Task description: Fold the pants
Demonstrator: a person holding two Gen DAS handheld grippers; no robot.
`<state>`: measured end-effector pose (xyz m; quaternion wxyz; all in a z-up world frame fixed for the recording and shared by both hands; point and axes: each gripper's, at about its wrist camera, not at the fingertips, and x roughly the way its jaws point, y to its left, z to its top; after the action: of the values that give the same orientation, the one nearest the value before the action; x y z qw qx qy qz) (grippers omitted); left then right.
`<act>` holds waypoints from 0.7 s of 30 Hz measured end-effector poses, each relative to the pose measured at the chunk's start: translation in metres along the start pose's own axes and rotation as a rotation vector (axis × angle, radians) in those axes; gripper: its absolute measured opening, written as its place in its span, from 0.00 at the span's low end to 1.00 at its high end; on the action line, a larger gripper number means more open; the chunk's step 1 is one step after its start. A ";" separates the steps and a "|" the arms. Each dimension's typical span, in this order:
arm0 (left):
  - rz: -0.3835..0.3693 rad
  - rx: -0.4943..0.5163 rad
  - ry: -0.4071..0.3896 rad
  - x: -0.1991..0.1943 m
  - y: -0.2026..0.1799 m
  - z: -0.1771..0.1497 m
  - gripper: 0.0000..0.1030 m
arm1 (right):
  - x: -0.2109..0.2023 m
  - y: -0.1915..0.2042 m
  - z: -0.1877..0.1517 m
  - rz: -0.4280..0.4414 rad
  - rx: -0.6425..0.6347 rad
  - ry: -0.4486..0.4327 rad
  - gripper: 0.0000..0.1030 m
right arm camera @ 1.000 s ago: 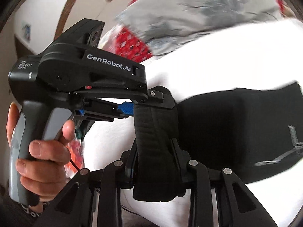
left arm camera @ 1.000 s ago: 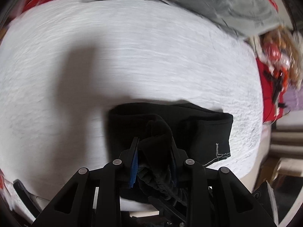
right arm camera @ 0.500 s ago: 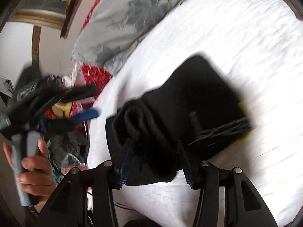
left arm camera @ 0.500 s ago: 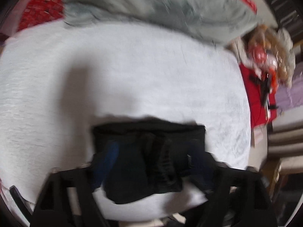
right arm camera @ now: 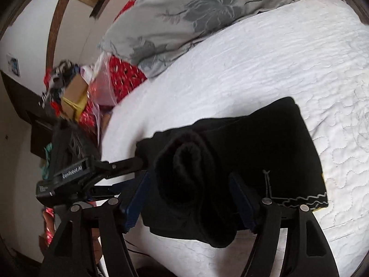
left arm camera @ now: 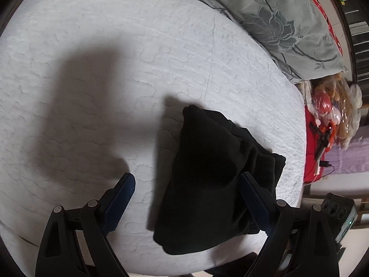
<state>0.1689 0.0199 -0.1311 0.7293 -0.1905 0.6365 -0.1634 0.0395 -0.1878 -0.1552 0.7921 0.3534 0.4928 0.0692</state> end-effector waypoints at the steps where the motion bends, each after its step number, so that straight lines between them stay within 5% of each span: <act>1: -0.010 0.001 0.004 0.004 0.000 0.000 0.89 | 0.000 0.000 -0.005 -0.010 -0.009 0.008 0.71; 9: -0.102 -0.019 0.051 0.038 0.017 -0.009 0.85 | 0.011 -0.001 -0.009 -0.059 -0.084 0.060 0.66; 11: -0.094 -0.031 0.029 0.039 0.020 -0.009 0.67 | 0.014 0.005 -0.009 -0.066 -0.125 0.077 0.39; 12: -0.089 -0.042 0.031 0.039 0.022 -0.011 0.48 | 0.015 0.008 -0.010 -0.077 -0.148 0.084 0.31; 13: -0.084 -0.060 0.035 0.040 0.023 -0.011 0.40 | 0.018 0.012 -0.010 -0.095 -0.174 0.093 0.28; 21: -0.084 -0.040 -0.038 0.009 -0.023 -0.026 0.28 | -0.008 0.003 0.003 0.022 -0.073 0.058 0.21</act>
<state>0.1441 -0.0065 -0.1308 0.7297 -0.2348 0.6171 -0.1776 0.0385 -0.1901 -0.1469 0.7890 0.3275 0.5090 0.1059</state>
